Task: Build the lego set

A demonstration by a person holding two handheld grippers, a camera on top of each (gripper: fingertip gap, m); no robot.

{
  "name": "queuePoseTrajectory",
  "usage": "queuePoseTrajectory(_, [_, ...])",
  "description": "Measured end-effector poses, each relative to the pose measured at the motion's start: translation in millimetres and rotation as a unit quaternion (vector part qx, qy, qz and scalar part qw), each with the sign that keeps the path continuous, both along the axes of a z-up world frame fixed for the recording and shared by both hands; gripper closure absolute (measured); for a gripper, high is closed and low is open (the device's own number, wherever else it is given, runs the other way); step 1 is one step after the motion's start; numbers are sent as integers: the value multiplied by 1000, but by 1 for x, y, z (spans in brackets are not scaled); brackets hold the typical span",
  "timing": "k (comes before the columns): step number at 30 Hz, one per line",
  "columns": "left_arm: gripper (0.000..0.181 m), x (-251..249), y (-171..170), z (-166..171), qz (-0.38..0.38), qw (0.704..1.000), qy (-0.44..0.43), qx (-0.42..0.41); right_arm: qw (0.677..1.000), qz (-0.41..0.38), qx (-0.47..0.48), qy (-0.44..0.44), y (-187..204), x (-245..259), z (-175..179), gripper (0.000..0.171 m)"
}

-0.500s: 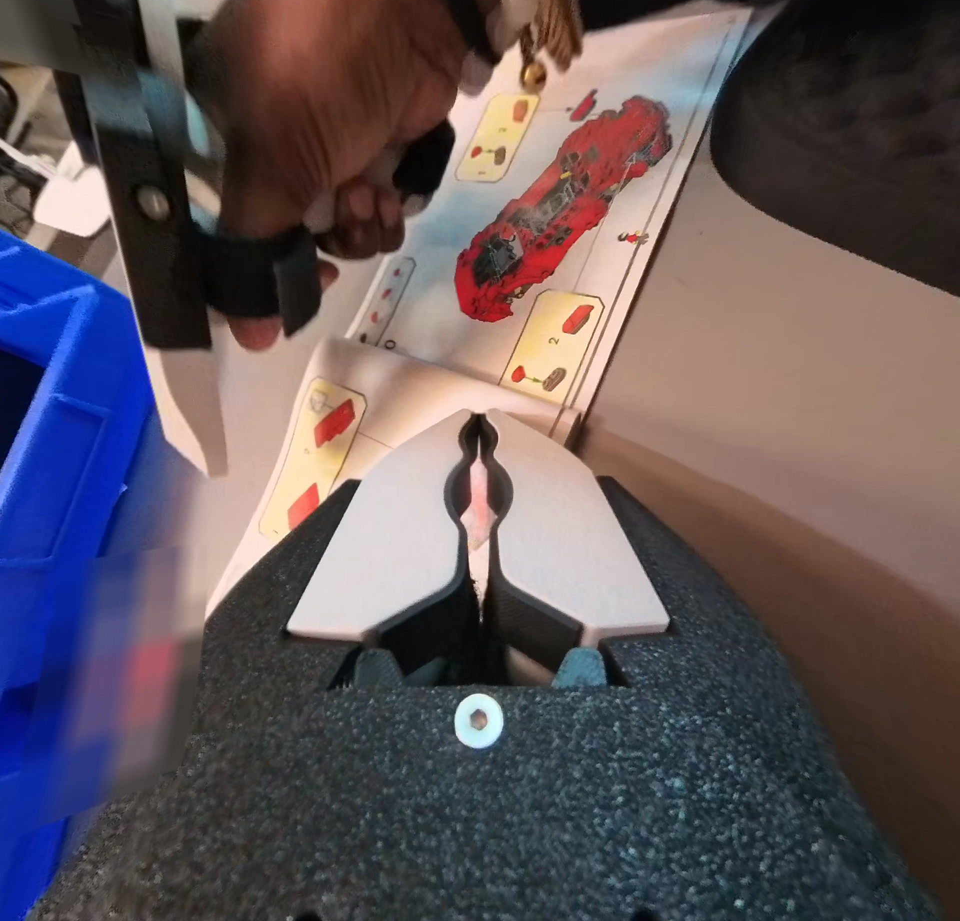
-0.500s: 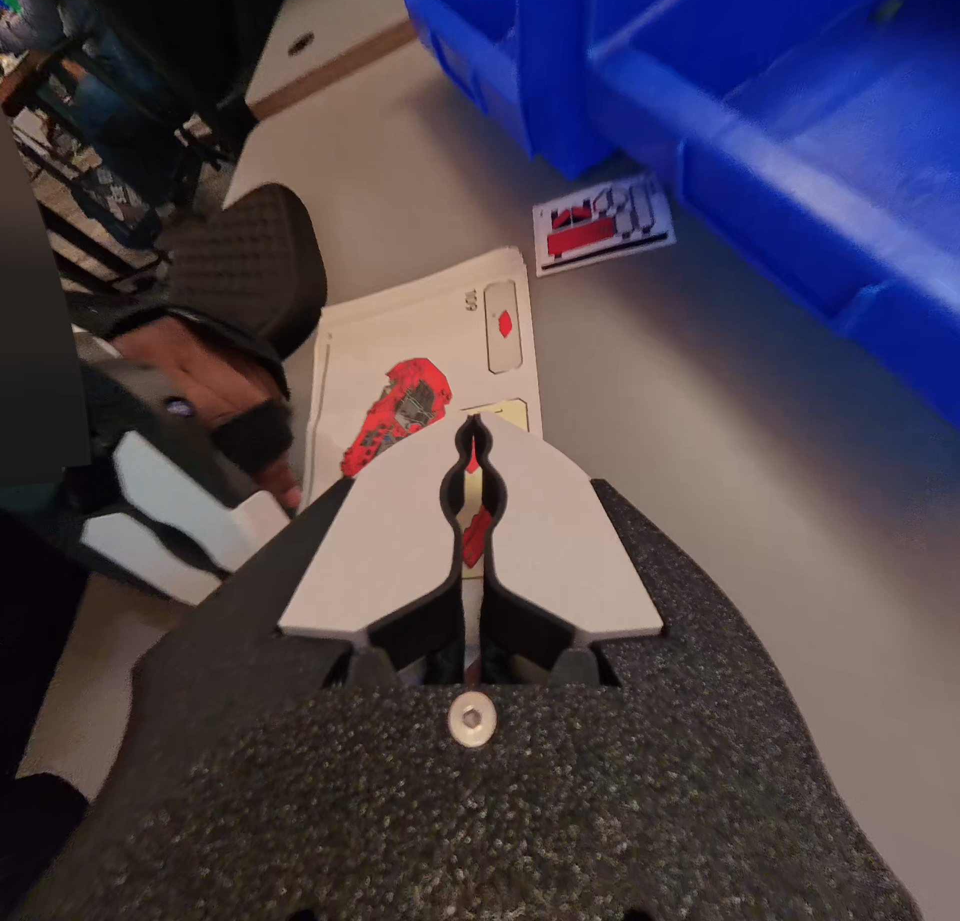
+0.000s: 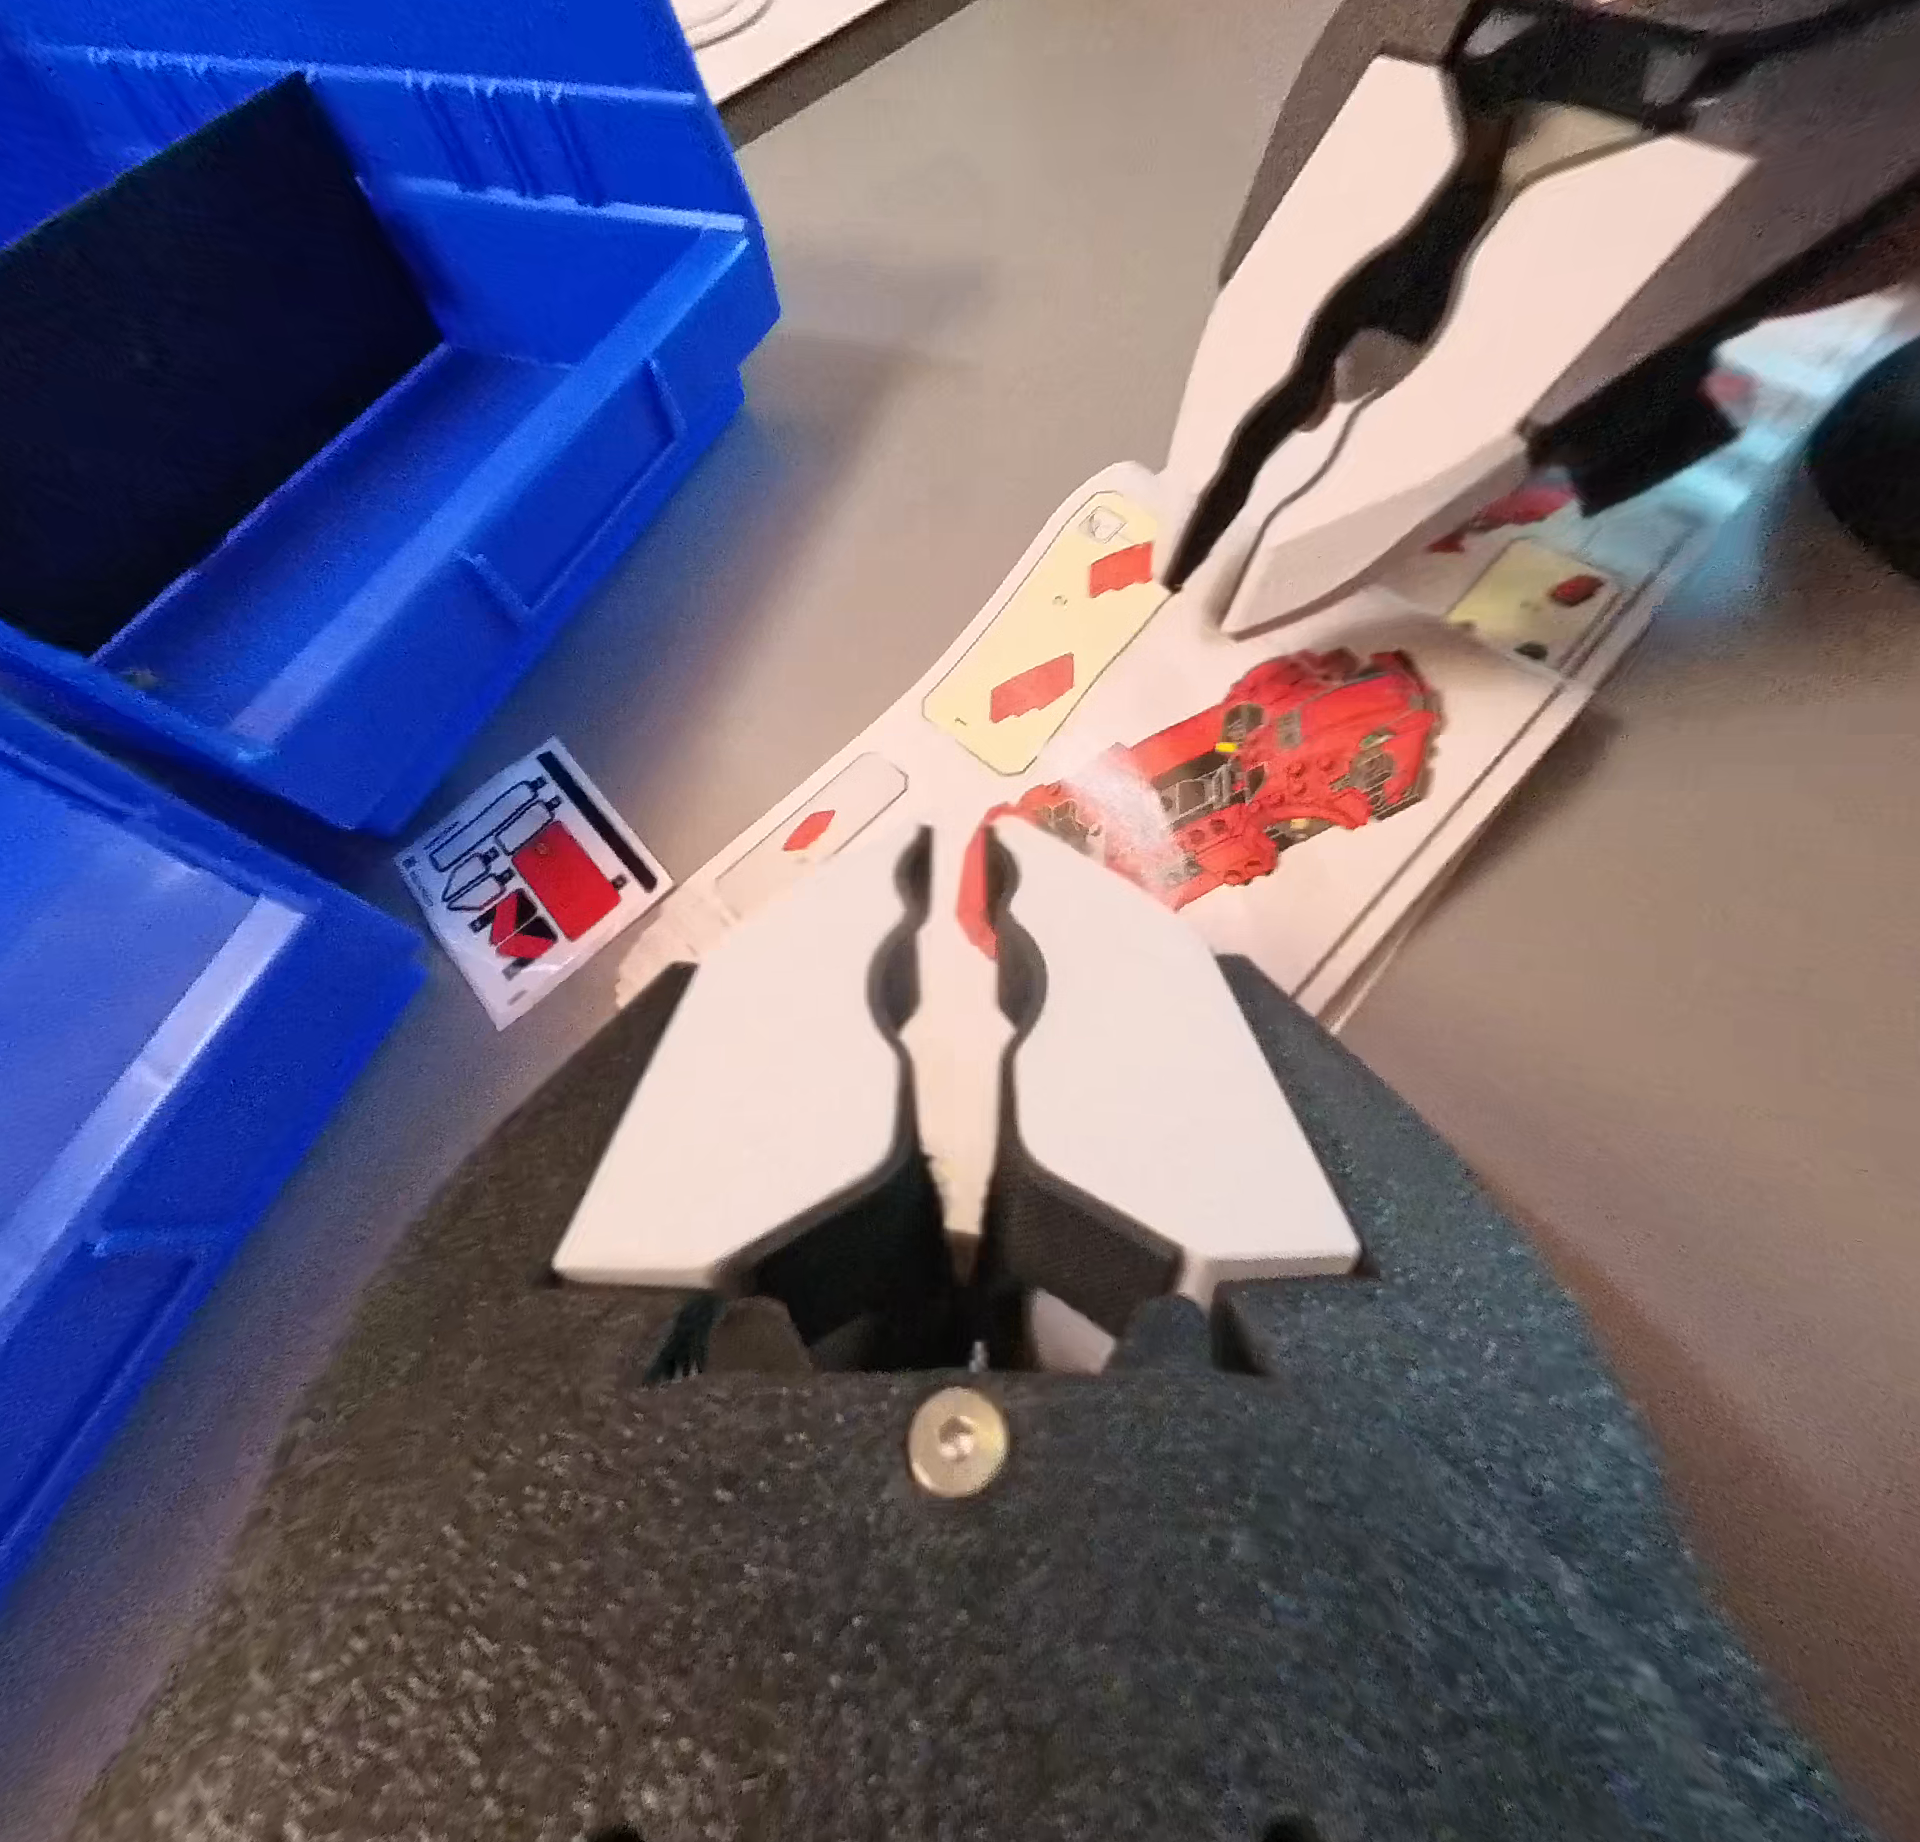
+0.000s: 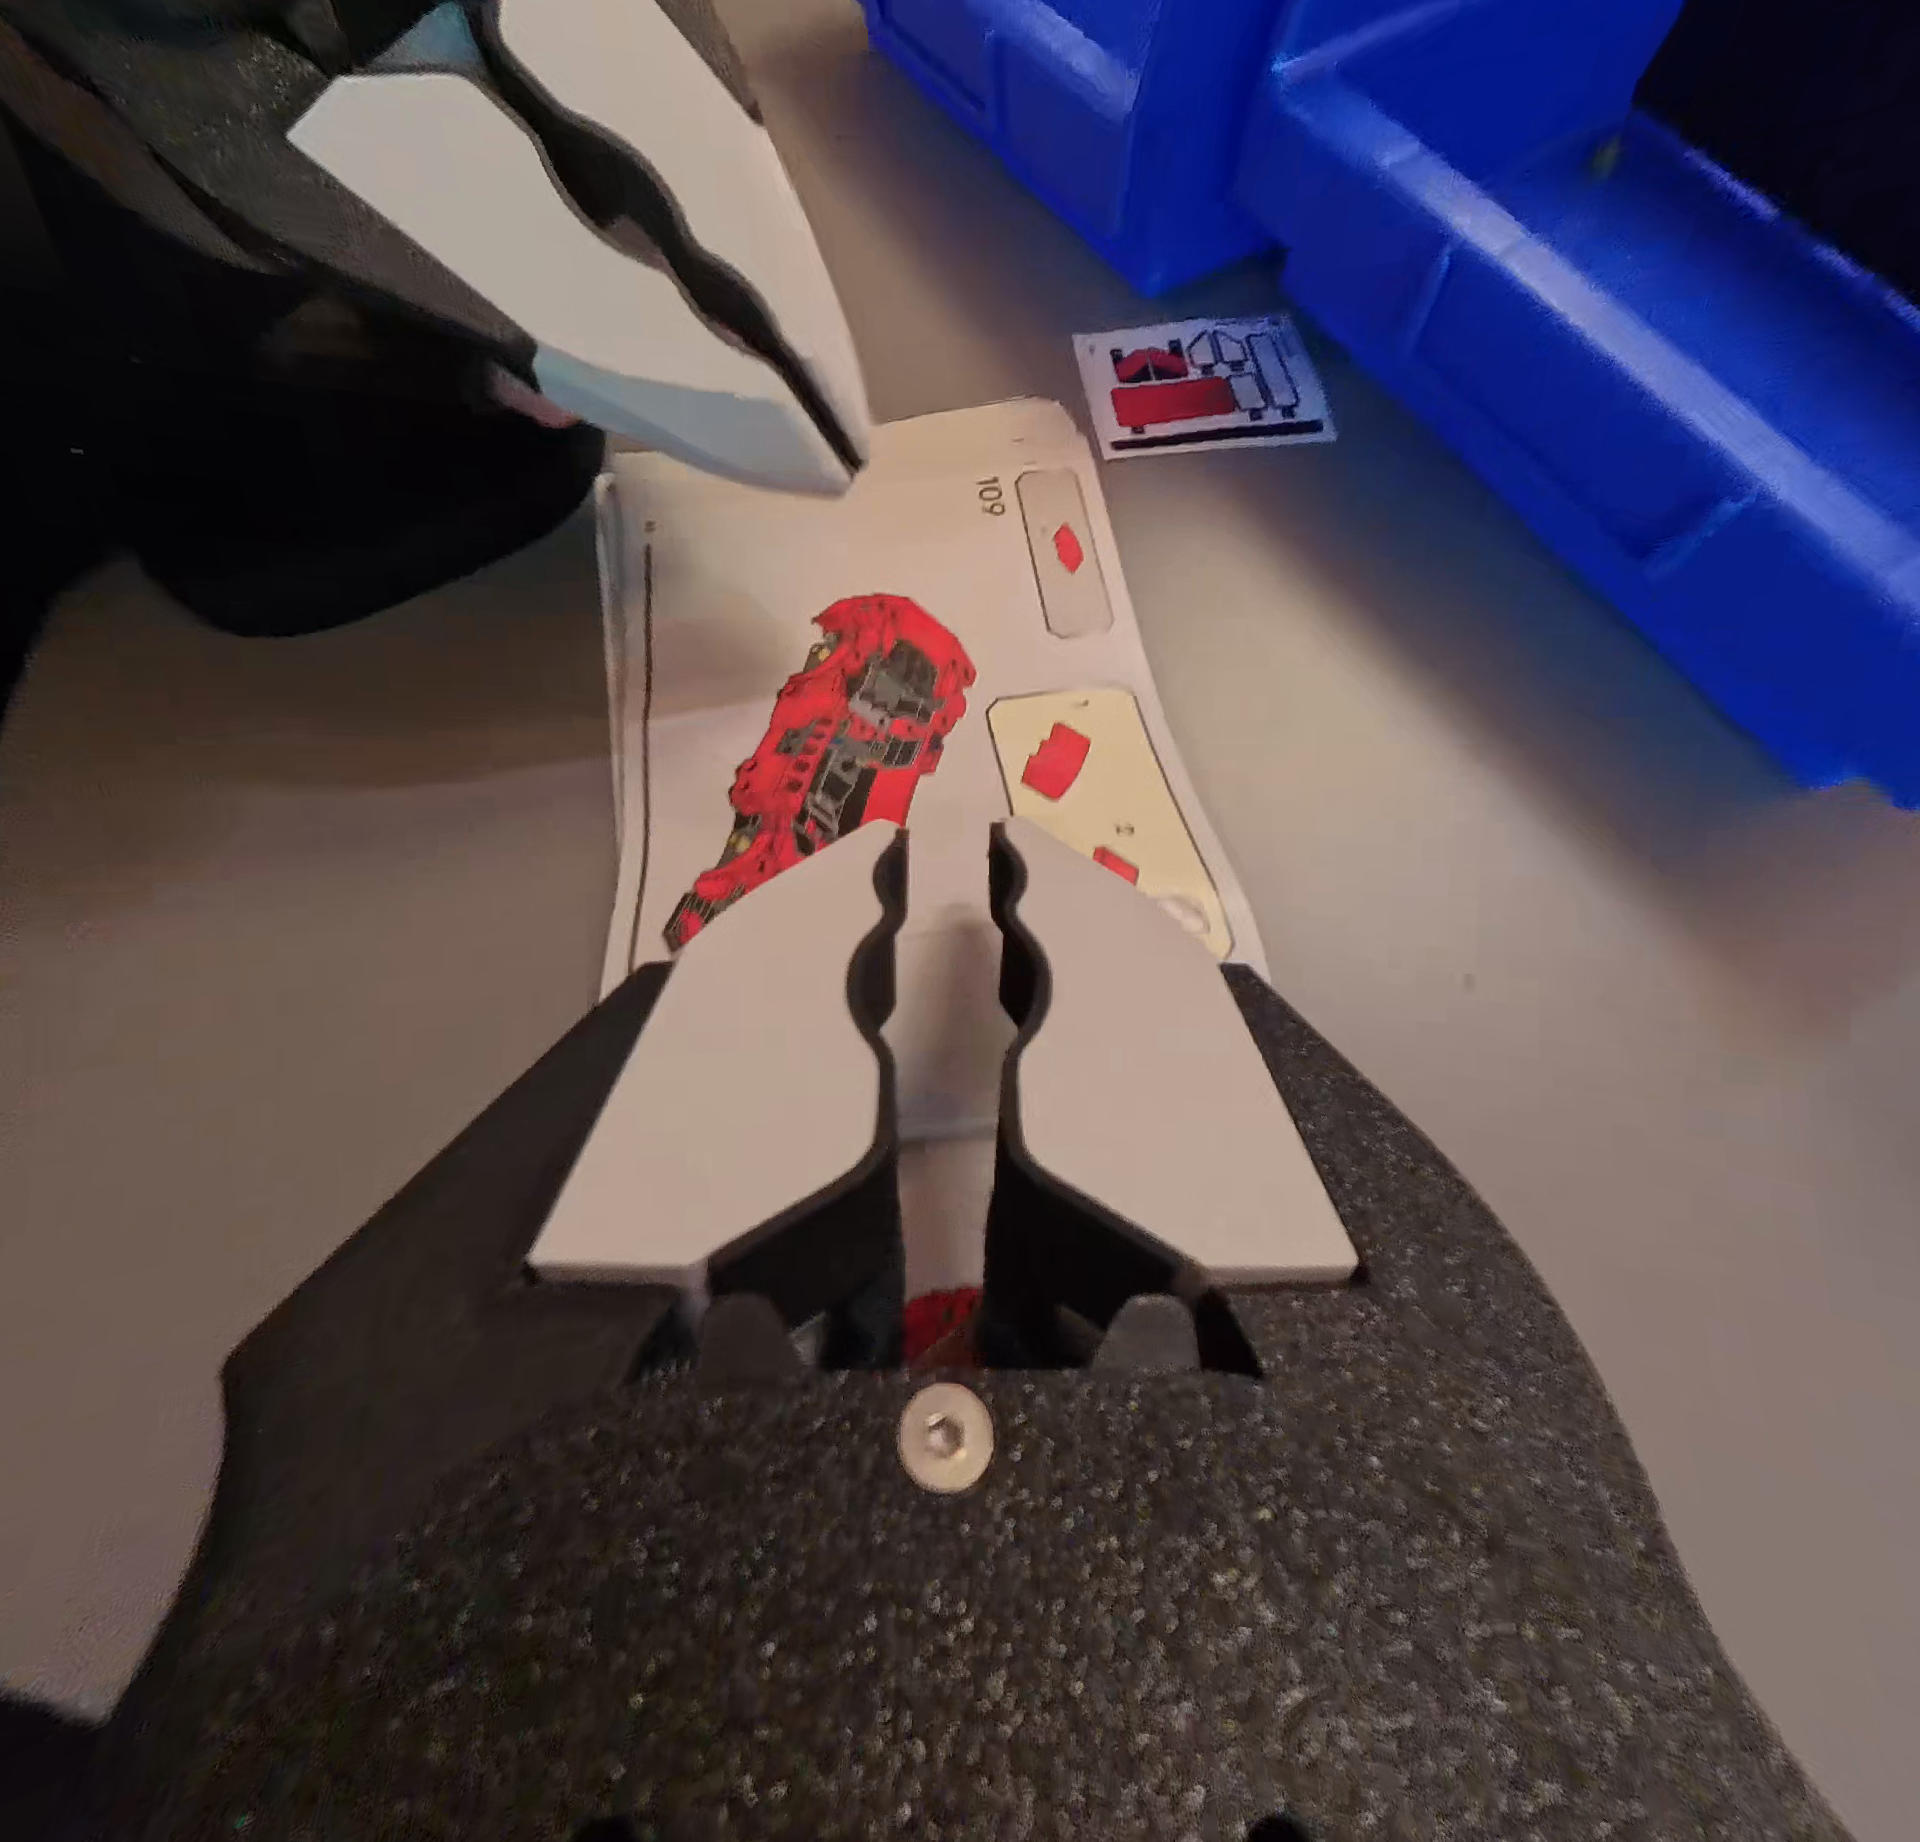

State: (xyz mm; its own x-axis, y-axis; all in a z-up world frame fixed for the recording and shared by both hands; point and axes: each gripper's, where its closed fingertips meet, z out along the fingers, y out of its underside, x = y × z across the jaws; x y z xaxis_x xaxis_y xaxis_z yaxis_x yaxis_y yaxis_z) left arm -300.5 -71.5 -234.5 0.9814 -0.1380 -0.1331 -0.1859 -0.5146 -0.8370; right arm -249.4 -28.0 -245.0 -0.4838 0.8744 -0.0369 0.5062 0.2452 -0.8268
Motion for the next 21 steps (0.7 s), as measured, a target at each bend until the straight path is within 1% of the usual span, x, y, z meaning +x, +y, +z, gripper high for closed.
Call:
queuePoseTrajectory(1, [163,-4,1,-3,15,1000,11,-8,1000,-2,15,-1,-3,-4,-2,157])
queuePoseTrajectory(2, [167,-6,1,-7,20,999,21,-19,999,-6,34,-8,-4,-8,-7,156])
queuePoseTrajectory(4, [165,-7,1,-14,22,998,36,-38,995,5,85,-48,-5,-9,-30,153])
queuePoseTrajectory(5, [164,-9,1,-16,31,998,42,-44,997,8,76,-27,-9,-12,-29,157])
queuePoseTrajectory(7, [161,-8,2,-18,28,997,46,-50,997,14,80,-15,-9,-12,-30,157])
queuePoseTrajectory(9, [163,4,4,-18,-9,997,54,-45,996,13,86,-14,-9,-12,-30,157])
queuePoseTrajectory(11, [167,28,6,-17,-82,993,82,-31,996,18,93,-4,-10,-11,-30,159])
queuePoseTrajectory(12, [170,36,8,-19,-100,989,104,-28,995,19,95,-3,-11,-11,-30,160])
queuePoseTrajectory(13, [180,36,10,-24,-94,987,126,-42,995,19,96,-3,-11,-11,-30,160])
queuePoseTrajectory(14, [181,33,9,-36,-87,983,143,-81,995,18,97,-2,-11,-11,-30,160])
queuePoseTrajectory(15, [181,33,8,-42,-89,979,151,-101,995,16,99,-2,-10,-11,-30,161])
queuePoseTrajectory(21, [181,34,7,-43,-86,983,121,-111,996,10,84,-6,-9,-11,-29,160])
